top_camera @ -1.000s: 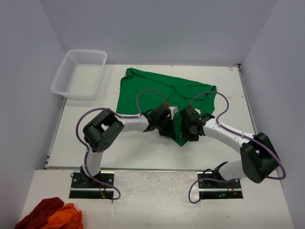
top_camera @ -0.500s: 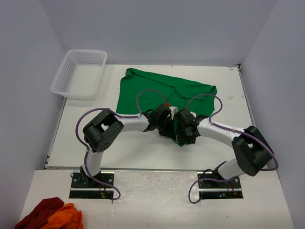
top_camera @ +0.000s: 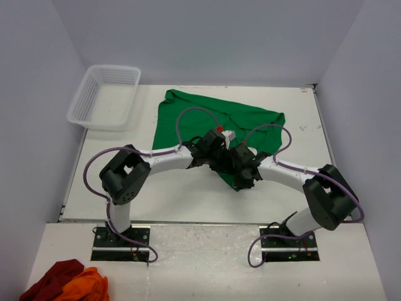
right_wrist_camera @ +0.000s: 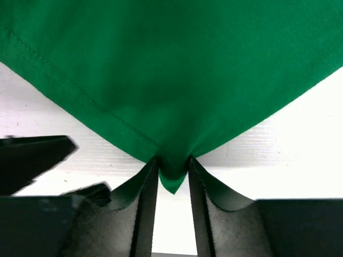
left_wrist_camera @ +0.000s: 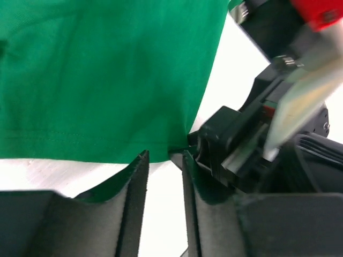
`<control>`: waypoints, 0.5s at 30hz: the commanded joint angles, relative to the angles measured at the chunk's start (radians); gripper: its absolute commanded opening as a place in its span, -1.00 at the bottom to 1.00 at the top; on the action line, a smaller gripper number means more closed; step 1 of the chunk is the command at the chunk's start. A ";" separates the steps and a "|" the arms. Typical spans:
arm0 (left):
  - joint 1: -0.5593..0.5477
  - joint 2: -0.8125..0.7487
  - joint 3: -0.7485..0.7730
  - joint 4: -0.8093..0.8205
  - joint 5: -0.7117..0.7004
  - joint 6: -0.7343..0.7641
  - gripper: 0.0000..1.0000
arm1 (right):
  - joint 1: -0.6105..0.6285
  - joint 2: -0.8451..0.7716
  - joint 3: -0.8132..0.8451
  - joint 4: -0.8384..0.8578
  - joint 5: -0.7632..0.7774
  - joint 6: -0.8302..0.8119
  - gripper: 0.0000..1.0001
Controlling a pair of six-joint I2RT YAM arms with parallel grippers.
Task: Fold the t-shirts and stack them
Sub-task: Flatten out the tshirt
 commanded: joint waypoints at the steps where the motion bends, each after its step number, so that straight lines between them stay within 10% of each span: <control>1: 0.014 -0.063 0.037 -0.023 -0.027 0.014 -0.30 | 0.013 0.017 -0.047 0.024 -0.005 0.046 -0.42; 15: 0.202 -0.185 -0.015 -0.244 -0.277 -0.019 -0.32 | 0.017 -0.070 -0.009 -0.048 0.060 0.054 -1.00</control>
